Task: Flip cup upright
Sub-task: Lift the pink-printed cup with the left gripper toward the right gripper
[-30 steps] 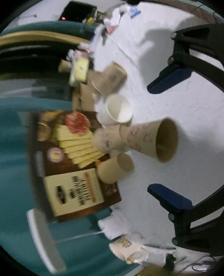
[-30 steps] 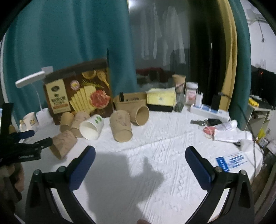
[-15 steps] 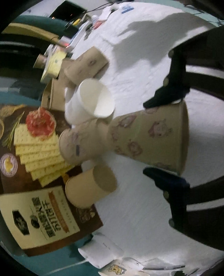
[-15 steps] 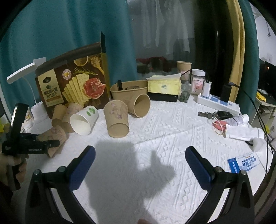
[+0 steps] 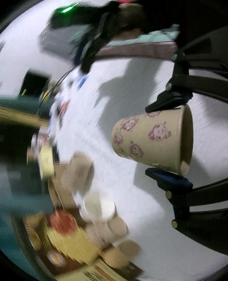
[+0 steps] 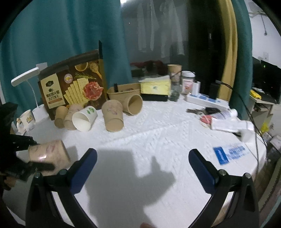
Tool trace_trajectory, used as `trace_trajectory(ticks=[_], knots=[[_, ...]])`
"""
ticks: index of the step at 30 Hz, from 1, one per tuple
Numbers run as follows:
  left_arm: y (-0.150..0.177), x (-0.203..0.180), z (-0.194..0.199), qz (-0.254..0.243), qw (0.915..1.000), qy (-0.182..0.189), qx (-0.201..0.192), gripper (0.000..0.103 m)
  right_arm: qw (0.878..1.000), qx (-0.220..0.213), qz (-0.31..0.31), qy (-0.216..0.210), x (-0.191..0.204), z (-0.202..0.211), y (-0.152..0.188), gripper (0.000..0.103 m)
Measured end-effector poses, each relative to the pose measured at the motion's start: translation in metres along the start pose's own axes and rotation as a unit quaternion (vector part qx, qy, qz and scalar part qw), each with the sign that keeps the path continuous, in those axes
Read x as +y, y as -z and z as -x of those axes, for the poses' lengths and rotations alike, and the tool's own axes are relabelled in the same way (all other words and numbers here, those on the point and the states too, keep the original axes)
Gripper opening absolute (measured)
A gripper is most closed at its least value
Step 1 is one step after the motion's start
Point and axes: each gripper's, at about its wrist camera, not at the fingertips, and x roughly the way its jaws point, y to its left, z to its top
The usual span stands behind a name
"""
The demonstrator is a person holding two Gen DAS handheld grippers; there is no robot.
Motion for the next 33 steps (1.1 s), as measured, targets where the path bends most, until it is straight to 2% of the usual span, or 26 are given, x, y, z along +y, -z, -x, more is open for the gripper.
trace_trajectory(ticks=[2, 5, 8, 11, 14, 18, 23, 27, 30, 33], knots=[[0.003, -0.009, -0.003, -0.026, 0.9988, 0.037, 0.021, 0.063, 1.0, 0.005, -0.005, 0.008, -0.005, 0.007, 0.008, 0.103], [0.009, -0.019, -0.011, -0.067, 0.9909, 0.097, 0.065, 0.063, 1.0, 0.016, -0.015, 0.022, -0.013, 0.015, 0.024, 0.103], [0.015, -0.028, -0.013, -0.093, 0.9829, 0.134, 0.085, 0.063, 0.999, 0.022, -0.022, 0.03, -0.014, 0.023, 0.036, 0.103], [0.017, -0.032, -0.02, -0.119, 0.9766, 0.15, 0.097, 0.065, 0.999, 0.026, -0.022, 0.035, -0.012, 0.031, 0.046, 0.103], [0.019, -0.029, -0.032, -0.121, 0.975, 0.151, 0.109, 0.068, 0.999, 0.035, -0.019, 0.037, -0.01, 0.033, 0.053, 0.103], [0.018, -0.029, -0.037, -0.116, 0.9785, 0.137, 0.101, 0.07, 0.999, 0.032, -0.014, 0.035, -0.007, 0.034, 0.051, 0.103], [0.022, -0.032, -0.018, -0.099, 0.9853, 0.125, 0.061, 0.084, 0.999, 0.035, 0.0, 0.025, 0.0, 0.03, 0.048, 0.103], [0.021, -0.032, 0.004, -0.074, 0.9906, 0.111, 0.027, 0.088, 0.999, 0.04, 0.011, 0.013, 0.007, 0.024, 0.049, 0.103], [0.022, -0.032, 0.023, -0.047, 0.9952, 0.085, 0.003, 0.089, 0.999, 0.045, 0.018, 0.001, 0.012, 0.02, 0.049, 0.103], [0.031, -0.025, 0.043, 0.006, 0.9992, 0.037, -0.015, 0.089, 0.998, 0.05, 0.03, -0.013, 0.018, 0.016, 0.047, 0.103]])
